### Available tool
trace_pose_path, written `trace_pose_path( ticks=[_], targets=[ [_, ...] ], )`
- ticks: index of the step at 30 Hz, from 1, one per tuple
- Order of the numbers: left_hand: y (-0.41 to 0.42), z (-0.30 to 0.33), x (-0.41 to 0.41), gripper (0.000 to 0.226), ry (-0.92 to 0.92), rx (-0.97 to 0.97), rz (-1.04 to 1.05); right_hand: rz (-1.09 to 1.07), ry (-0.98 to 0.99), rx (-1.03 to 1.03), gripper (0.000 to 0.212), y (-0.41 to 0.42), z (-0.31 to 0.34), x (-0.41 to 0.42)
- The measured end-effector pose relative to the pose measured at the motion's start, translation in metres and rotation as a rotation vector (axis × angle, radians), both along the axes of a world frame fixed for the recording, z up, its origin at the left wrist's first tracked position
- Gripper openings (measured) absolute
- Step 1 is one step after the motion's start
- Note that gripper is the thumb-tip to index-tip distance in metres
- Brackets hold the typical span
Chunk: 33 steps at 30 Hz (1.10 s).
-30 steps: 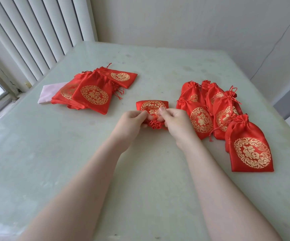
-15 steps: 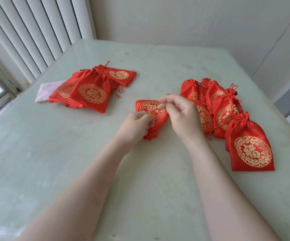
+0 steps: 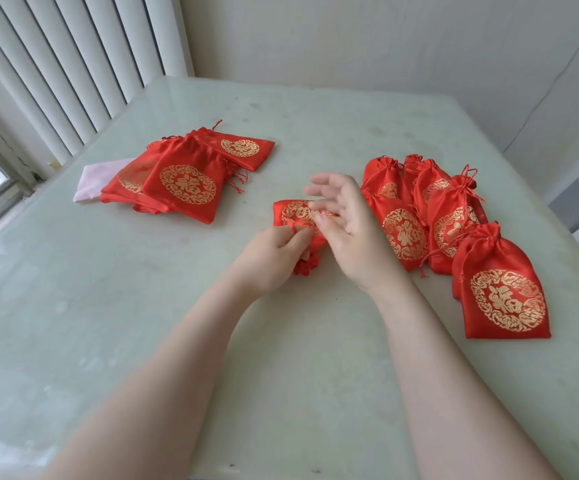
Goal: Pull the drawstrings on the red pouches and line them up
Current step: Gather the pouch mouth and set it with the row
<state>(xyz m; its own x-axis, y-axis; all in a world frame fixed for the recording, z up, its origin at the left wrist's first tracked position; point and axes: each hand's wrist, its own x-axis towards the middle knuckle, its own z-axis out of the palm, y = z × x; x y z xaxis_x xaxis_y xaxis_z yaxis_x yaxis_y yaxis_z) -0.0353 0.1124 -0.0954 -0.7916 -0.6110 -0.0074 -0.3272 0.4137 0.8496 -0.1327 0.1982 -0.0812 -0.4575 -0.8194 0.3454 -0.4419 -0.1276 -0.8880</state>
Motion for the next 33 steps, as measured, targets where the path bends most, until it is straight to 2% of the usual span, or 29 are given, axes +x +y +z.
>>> trace_pose_path(
  ticks=[3, 5, 7, 9, 12, 15, 17, 19, 21, 24, 29, 31, 33],
  targets=[
    [-0.001, 0.004, 0.001, 0.04, 0.113, 0.287, 0.019, -0.021, 0.123, 0.206, 0.033, 0.006, -0.005, -0.011],
    [-0.001, 0.006, 0.002, 0.041, 0.125, 0.316, 0.017, -0.057, 0.347, 0.256, 0.022, 0.007, -0.007, -0.013],
    [-0.002, 0.006, 0.003, 0.04, 0.122, 0.33, 0.024, -0.148, 0.513, 0.189, 0.016, 0.005, -0.008, -0.012],
    [-0.004, 0.005, 0.003, 0.038, 0.121, 0.402, 0.034, -0.174, 0.526, 0.129, 0.016, 0.005, -0.005, -0.011],
    [-0.008, 0.004, 0.007, 0.033, 0.196, 0.621, -0.013, -0.071, 0.481, 0.069, 0.013, 0.007, -0.002, -0.007],
    [-0.009, 0.004, 0.008, 0.026, 0.244, 0.695, -0.073, 0.006, 0.41, 0.098, 0.014, 0.011, 0.002, -0.007],
    [-0.009, 0.004, 0.008, 0.023, 0.261, 0.678, -0.071, 0.078, 0.265, 0.11, 0.022, 0.014, 0.004, -0.008],
    [-0.01, 0.004, 0.009, 0.017, 0.257, 0.649, -0.084, 0.056, 0.131, 0.099, 0.027, 0.013, 0.003, -0.009],
    [-0.01, 0.004, 0.01, 0.011, 0.248, 0.66, -0.112, -0.022, 0.078, 0.117, 0.01, 0.01, -0.001, -0.011],
    [-0.01, 0.004, 0.012, 0.008, 0.228, 0.623, -0.121, -0.006, 0.057, 0.194, 0.018, 0.008, -0.006, -0.014],
    [-0.009, 0.001, 0.01, 0.009, 0.215, 0.513, -0.065, 0.016, 0.069, 0.269, 0.011, 0.012, -0.003, -0.015],
    [-0.009, 0.002, 0.01, 0.009, 0.207, 0.4, -0.054, -0.006, 0.095, 0.294, 0.016, 0.011, -0.004, -0.014],
    [-0.01, 0.003, 0.009, 0.01, 0.183, 0.181, -0.045, -0.042, 0.105, 0.314, 0.023, 0.01, -0.004, -0.013]
  ],
)
